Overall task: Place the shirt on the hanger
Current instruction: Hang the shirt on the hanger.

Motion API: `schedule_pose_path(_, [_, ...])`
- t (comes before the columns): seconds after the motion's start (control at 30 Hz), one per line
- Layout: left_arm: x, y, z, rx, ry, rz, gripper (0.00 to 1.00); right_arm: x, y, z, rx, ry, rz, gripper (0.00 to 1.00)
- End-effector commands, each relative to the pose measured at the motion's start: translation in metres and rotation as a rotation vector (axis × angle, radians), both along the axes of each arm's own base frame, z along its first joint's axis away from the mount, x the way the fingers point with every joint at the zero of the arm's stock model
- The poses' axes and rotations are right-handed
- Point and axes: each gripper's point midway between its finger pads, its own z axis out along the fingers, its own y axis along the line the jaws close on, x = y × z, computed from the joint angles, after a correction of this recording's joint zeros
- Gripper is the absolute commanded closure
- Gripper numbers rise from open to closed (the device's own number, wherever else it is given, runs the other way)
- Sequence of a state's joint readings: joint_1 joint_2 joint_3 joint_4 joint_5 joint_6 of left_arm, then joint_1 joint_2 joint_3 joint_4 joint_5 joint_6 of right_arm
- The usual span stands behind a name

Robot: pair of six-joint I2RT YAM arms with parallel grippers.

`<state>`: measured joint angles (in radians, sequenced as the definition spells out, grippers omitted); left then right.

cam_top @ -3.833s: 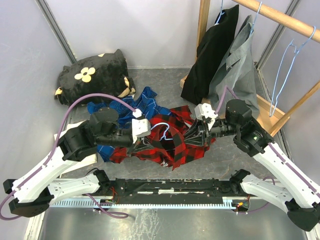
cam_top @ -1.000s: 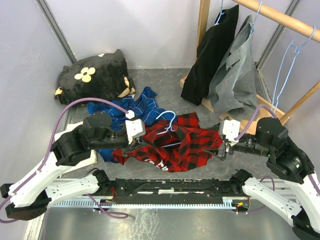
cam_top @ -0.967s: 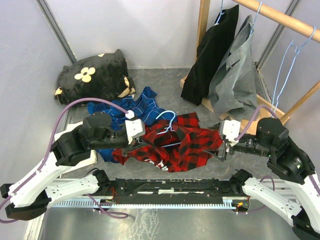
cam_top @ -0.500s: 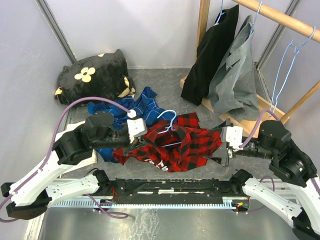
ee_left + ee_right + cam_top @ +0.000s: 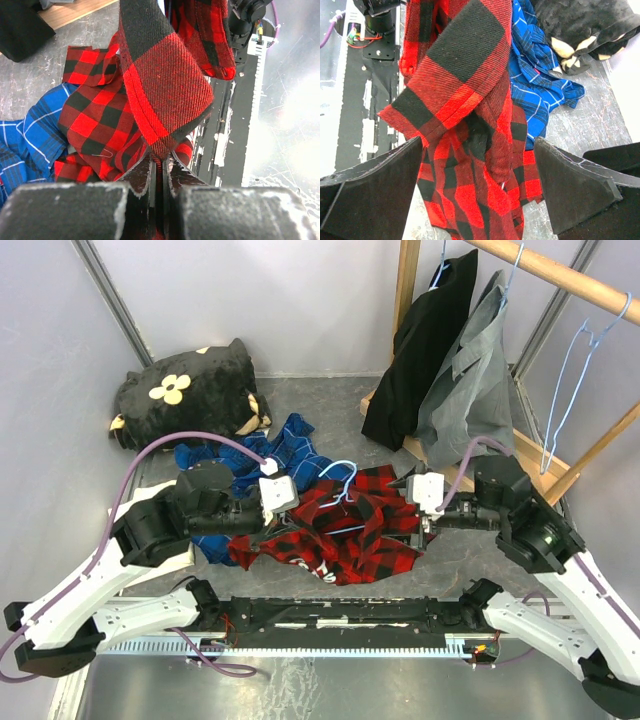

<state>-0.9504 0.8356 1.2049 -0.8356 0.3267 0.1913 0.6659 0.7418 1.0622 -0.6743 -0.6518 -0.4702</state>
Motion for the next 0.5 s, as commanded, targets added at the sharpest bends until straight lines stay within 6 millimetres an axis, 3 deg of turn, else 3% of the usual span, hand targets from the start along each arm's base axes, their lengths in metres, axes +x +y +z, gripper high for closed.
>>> schedule_pose_path(0.0, [-0.002,-0.008,0.032,-0.094,-0.042,-0.031,0.97,0.014,0.011,0.001,0.004,-0.076,0.023,0.01])
schedule_pose_path(0.17, [-0.003,-0.01,0.03,-0.09,-0.033,-0.044,0.97,0.022,0.02,-0.001,0.006,-0.074,0.031,0.01])
schedule_pose_path(0.47, [-0.009,-0.009,0.024,-0.074,-0.02,-0.068,0.97,0.014,0.036,0.01,0.041,0.039,0.107,0.24])
